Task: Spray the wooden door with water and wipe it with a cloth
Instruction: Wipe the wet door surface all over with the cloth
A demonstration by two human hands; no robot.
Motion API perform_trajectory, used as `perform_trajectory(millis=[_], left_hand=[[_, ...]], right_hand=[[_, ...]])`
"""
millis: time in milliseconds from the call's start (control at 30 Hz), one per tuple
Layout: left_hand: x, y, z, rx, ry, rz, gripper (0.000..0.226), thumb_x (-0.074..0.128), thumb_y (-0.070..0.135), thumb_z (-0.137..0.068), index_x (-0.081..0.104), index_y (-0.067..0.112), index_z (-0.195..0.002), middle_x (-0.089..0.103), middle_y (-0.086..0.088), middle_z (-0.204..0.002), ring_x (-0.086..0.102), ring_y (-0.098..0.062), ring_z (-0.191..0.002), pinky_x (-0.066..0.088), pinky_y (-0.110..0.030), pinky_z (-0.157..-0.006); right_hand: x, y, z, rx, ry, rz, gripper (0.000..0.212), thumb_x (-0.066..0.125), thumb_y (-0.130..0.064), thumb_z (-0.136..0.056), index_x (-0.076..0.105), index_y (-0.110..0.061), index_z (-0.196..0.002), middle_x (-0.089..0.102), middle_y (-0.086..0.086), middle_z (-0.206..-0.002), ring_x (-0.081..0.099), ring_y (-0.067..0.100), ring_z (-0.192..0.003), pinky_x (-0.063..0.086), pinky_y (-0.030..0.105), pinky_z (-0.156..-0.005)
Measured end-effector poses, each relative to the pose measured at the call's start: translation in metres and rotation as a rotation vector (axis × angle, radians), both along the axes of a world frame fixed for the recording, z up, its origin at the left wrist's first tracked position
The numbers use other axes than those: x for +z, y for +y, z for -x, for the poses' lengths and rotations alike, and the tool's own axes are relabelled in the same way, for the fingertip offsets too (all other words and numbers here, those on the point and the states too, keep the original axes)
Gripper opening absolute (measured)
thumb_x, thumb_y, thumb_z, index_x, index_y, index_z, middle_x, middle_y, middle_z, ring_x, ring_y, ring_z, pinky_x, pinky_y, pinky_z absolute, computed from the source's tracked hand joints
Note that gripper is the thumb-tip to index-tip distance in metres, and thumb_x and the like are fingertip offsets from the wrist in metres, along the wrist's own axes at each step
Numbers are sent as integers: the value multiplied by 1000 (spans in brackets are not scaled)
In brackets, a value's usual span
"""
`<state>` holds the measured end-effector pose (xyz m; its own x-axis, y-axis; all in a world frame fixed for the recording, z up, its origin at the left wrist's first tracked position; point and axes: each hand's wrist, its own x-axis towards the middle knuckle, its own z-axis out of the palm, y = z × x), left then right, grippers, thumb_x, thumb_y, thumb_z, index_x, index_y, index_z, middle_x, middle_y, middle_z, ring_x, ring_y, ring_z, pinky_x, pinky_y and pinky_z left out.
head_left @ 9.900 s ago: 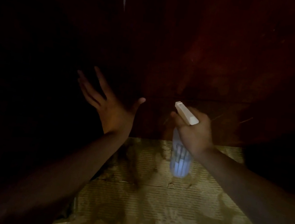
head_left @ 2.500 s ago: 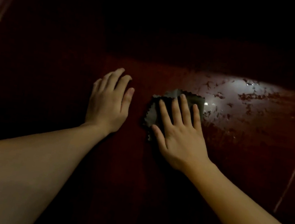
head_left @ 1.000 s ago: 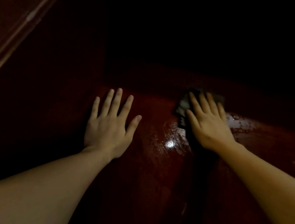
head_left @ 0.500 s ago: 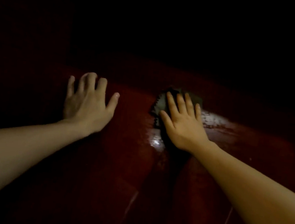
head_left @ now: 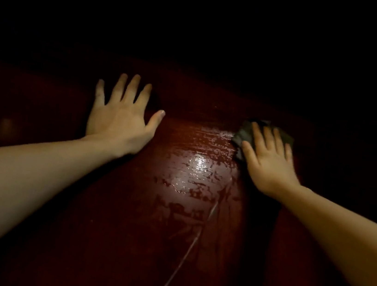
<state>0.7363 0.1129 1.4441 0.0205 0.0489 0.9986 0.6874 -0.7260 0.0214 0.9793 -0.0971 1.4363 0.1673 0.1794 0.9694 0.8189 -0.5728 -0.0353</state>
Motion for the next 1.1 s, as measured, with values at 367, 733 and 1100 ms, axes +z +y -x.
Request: perform_trajectory(millis=[367, 733, 1100], left_hand=[[0, 2, 0, 1, -32, -25, 75, 6, 70, -102, 17, 31, -166, 8, -1, -176, -4, -22, -163, -8, -66, -126], [-6, 2, 4, -82, -49, -22, 82, -9, 66, -95, 20, 35, -165, 10, 7, -176, -3, -19, -163, -5, -63, -128], [-3, 6, 6, 33, -21, -9, 72, 8, 67, -103, 14, 33, -166, 5, 4, -177, -4, -21, -163, -2, -64, -128]], right_hand=[[-2, -33, -48, -25, 128, -193, 76, 8, -67, -99, 1, -30, -165, -1, 2, -174, -6, 23, -160, -3, 53, -128], [48, 104, 120, 118, -316, 129, 67, 16, -60, -105, -1, -35, -164, -5, -2, -174, -14, 20, -159, -10, 51, -126], [33, -22, -29, 7, -54, -31, 80, 7, -74, -92, 0, -39, -163, 0, -2, -174, -8, 17, -159, -5, 45, -127]])
